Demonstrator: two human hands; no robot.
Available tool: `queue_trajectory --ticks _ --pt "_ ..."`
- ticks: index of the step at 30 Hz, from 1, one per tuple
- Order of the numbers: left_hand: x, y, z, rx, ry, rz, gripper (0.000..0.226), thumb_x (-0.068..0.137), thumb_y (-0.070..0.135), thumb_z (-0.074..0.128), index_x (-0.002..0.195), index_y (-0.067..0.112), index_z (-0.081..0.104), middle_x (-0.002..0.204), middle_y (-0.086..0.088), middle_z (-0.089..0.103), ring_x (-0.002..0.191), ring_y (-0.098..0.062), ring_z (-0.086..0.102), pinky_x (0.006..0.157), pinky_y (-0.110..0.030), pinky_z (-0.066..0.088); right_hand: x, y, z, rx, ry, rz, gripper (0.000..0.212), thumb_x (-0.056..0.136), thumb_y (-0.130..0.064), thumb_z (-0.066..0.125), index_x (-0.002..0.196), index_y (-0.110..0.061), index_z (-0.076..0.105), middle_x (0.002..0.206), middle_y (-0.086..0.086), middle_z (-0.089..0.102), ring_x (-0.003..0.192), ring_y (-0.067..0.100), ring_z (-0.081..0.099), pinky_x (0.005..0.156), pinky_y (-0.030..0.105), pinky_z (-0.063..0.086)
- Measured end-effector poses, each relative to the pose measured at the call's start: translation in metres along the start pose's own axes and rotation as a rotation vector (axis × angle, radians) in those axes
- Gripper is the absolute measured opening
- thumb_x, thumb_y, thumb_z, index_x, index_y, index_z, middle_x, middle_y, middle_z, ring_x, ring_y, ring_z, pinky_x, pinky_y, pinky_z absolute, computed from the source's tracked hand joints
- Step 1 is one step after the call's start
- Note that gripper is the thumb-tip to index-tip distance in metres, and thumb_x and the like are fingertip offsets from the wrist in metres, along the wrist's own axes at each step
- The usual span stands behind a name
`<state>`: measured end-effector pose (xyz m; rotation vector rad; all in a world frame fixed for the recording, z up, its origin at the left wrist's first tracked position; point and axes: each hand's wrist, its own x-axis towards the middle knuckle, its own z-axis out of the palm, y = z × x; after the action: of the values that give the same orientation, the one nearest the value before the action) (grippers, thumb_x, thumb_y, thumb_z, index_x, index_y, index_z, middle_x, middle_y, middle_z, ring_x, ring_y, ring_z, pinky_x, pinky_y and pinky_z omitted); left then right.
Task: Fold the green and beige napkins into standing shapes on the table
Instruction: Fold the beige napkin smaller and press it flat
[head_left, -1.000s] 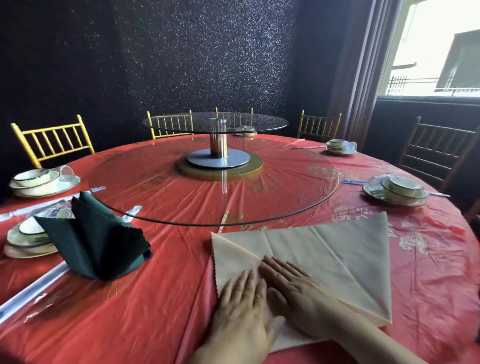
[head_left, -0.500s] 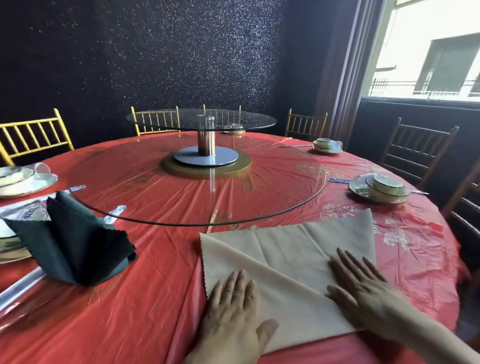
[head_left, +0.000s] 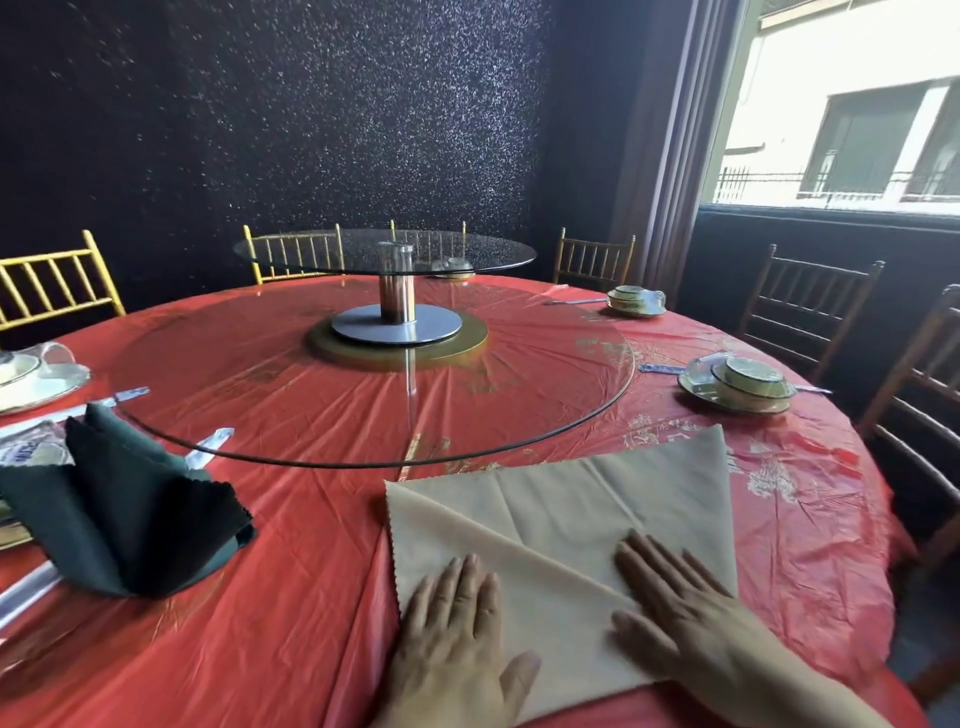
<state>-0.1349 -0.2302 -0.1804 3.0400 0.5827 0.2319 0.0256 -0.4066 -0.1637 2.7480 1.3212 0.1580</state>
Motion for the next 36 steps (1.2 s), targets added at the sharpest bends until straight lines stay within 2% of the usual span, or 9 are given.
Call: queue_trajectory --ticks 3,6,9,12,16,22,26,32,36 --pt "-0.001 0.001 0.002 -0.004 0.0 0.029 0.072 0.064 0.059 0.035 0.101 0.008 0.069 0.098 -0.016 0.072 0.093 -0.03 0.069 0.11 -0.032 0.007 0.005 0.037 -0.01 0.283 0.05 0.229 0.123 0.057 -0.089 -0.009 0.145 -0.01 0.022 0.154 0.003 0.013 0.142 0.016 0.019 0.113 0.02 -0.001" --pt "0.003 -0.004 0.008 0.017 -0.004 0.062 0.073 0.067 0.066 0.03 0.101 0.01 0.063 0.095 -0.013 0.073 0.101 -0.024 0.056 0.114 -0.028 0.0 0.023 0.069 -0.028 0.725 0.132 0.486 0.092 0.074 -0.071 0.044 0.132 0.0 0.042 0.132 0.023 0.048 0.115 0.033 0.05 0.093 0.035 0.037" --pt "0.01 -0.005 -0.021 -0.094 -0.086 0.077 0.078 0.091 0.063 0.012 0.113 0.012 0.067 0.133 -0.006 0.052 0.117 -0.01 0.056 0.111 -0.027 0.015 0.05 0.088 -0.041 1.03 0.193 0.677 0.014 0.086 -0.017 0.065 0.079 -0.006 0.059 0.071 0.014 0.058 0.063 0.022 0.051 0.066 0.029 0.038" --pt "0.028 -0.009 -0.048 -0.216 -0.11 0.064 0.059 0.096 0.051 0.029 0.144 0.017 0.025 0.155 0.002 0.019 0.141 -0.011 0.022 0.113 -0.03 0.017 0.075 0.101 -0.04 1.336 0.157 0.805 0.025 0.086 -0.002 0.059 0.063 -0.005 0.049 0.046 0.007 0.045 0.031 0.013 0.043 0.032 0.012 0.034" --pt "0.056 -0.034 -0.052 -0.284 -0.017 -0.057 0.036 0.097 0.033 0.04 0.125 0.011 0.039 0.137 -0.001 0.036 0.118 -0.017 0.048 0.099 -0.027 0.034 0.088 0.107 -0.038 1.351 0.231 0.908 0.011 0.081 0.002 0.063 0.072 0.004 0.056 0.058 0.008 0.045 0.044 0.018 0.042 0.027 0.012 0.028" --pt "0.075 -0.05 -0.032 -0.114 0.104 -0.052 0.023 0.094 0.032 0.043 0.11 0.021 0.055 0.126 0.004 0.044 0.123 -0.014 0.037 0.102 -0.026 0.028 0.091 0.077 -0.057 0.545 0.547 0.486 0.005 0.076 -0.011 0.071 0.081 -0.012 0.071 0.082 0.014 0.072 0.073 0.031 0.066 0.062 0.036 0.048" --pt "0.07 -0.056 -0.026 -0.116 0.132 -0.042 0.028 0.093 0.041 0.039 0.116 0.03 0.05 0.127 0.007 0.042 0.129 -0.014 0.031 0.103 -0.03 0.025 0.088 0.018 -0.063 0.203 0.581 0.031 0.019 0.057 -0.011 0.082 0.063 -0.022 0.068 0.062 0.001 0.063 0.05 0.023 0.062 0.04 0.027 0.044" --pt "0.069 -0.061 -0.024 -0.081 0.176 -0.046 0.032 0.096 0.037 0.035 0.124 0.024 0.041 0.139 0.008 0.04 0.134 -0.012 0.029 0.102 -0.029 0.027 0.092 -0.055 -0.036 -0.013 0.246 -0.292 0.025 0.04 -0.03 0.081 0.049 -0.026 0.059 0.049 -0.009 0.045 0.039 0.007 0.049 0.03 0.019 0.029" --pt "0.068 -0.07 -0.023 -0.15 0.263 0.01 0.013 0.066 0.031 0.057 0.076 0.025 0.062 0.082 0.013 0.069 0.079 -0.002 0.068 0.06 -0.017 0.05 0.099 -0.068 -0.043 0.031 0.209 -0.33 0.005 0.076 -0.026 0.066 0.08 -0.024 0.064 0.065 -0.009 0.035 0.068 0.017 0.058 0.043 0.024 0.03"
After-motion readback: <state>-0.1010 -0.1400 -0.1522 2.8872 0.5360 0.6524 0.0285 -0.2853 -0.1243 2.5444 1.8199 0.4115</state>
